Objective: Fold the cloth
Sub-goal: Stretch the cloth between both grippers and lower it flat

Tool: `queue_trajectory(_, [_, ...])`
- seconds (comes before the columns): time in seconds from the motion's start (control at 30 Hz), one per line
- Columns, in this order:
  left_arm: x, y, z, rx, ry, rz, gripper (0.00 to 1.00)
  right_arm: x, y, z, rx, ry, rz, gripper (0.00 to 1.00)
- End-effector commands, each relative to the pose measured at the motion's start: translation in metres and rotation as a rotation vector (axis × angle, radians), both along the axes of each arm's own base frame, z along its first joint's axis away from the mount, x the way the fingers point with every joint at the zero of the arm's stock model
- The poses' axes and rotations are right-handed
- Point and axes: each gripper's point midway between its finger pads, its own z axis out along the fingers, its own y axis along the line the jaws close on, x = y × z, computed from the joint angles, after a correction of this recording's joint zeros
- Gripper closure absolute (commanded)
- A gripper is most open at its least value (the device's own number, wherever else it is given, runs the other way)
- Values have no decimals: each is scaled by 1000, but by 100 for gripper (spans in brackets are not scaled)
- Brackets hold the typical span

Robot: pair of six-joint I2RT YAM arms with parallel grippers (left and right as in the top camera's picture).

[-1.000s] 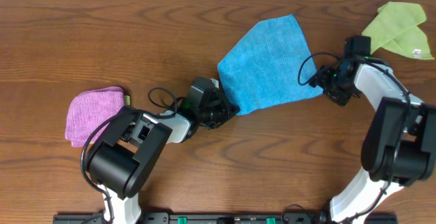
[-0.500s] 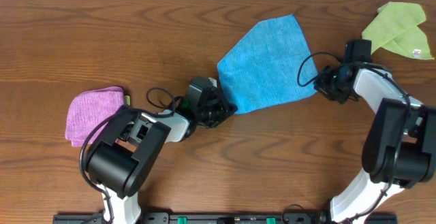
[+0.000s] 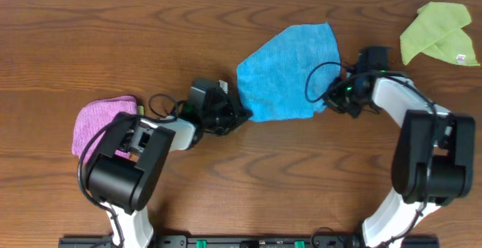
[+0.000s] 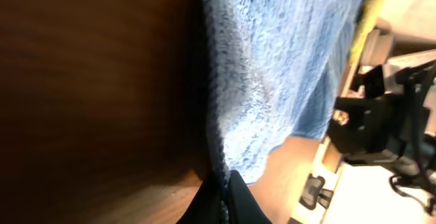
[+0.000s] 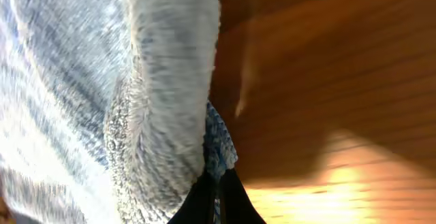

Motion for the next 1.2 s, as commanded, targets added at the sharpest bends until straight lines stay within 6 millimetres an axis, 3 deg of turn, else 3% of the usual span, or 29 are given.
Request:
queue_trajectory(0.0, [2,19,-1,-54,30,-11,94,-22,17,-13,-2,73,16,99])
queue_trajectory(0.17, [23,59,15,-152,36,43,95,-7,23,21,3,-38,18,99])
queue_trajectory(0.3, [35,75,33,-218,14,43,94,-3,29,46,43,-97,23,99])
queue_trajectory(0.5, [43,68,64,-304,-15,-26,94,-2,39,78,62,-172,38,99])
queue_trajectory(0.77, [56,62,125,-365,-114,-80,95,-2,45,116,93,-259,40,99])
queue_trajectory(1.17, [35,59,175,-419,-157,-155,94,-12,50,165,135,-364,46,99])
